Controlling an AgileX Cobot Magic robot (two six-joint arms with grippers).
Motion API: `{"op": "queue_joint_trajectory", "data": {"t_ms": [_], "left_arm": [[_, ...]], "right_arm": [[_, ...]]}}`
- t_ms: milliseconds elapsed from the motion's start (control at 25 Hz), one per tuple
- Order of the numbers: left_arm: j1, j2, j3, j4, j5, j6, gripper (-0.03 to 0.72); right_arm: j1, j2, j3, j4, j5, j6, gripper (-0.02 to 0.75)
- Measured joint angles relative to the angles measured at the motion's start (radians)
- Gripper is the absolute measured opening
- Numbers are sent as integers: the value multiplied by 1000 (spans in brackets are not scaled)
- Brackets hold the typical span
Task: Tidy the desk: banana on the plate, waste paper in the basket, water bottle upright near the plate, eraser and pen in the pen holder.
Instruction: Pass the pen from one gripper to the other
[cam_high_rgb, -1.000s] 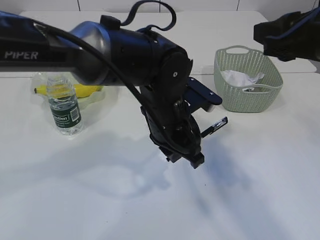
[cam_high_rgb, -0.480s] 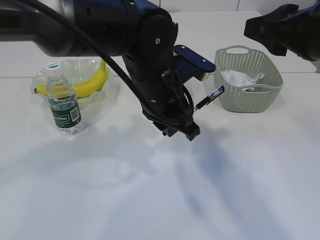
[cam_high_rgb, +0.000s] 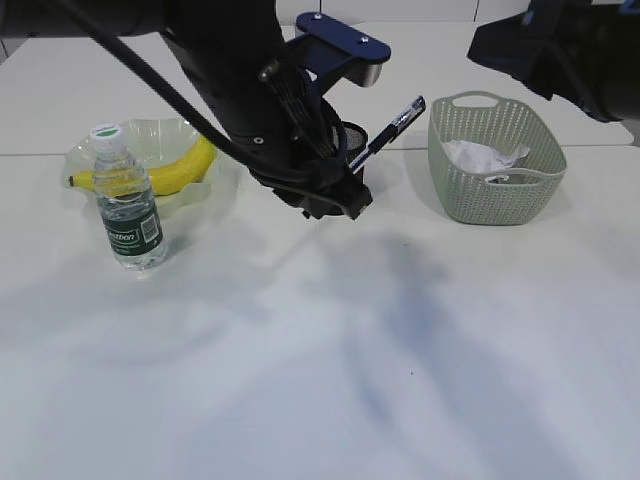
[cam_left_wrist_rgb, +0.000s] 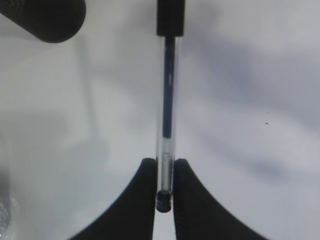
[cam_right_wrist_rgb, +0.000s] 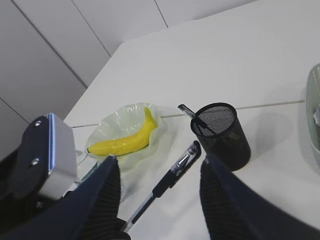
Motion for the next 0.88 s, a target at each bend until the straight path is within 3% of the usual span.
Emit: {"op": "queue_joint_trajectory", "data": {"t_ms": [720, 880], "left_arm": [[0, -265, 269, -89, -250, -2, 40], [0, -302, 305, -103, -286, -2, 40]], "right_arm": [[-2, 80, -35, -16, 245, 98, 389], [-55, 109, -39, -20, 359, 98, 389]]}}
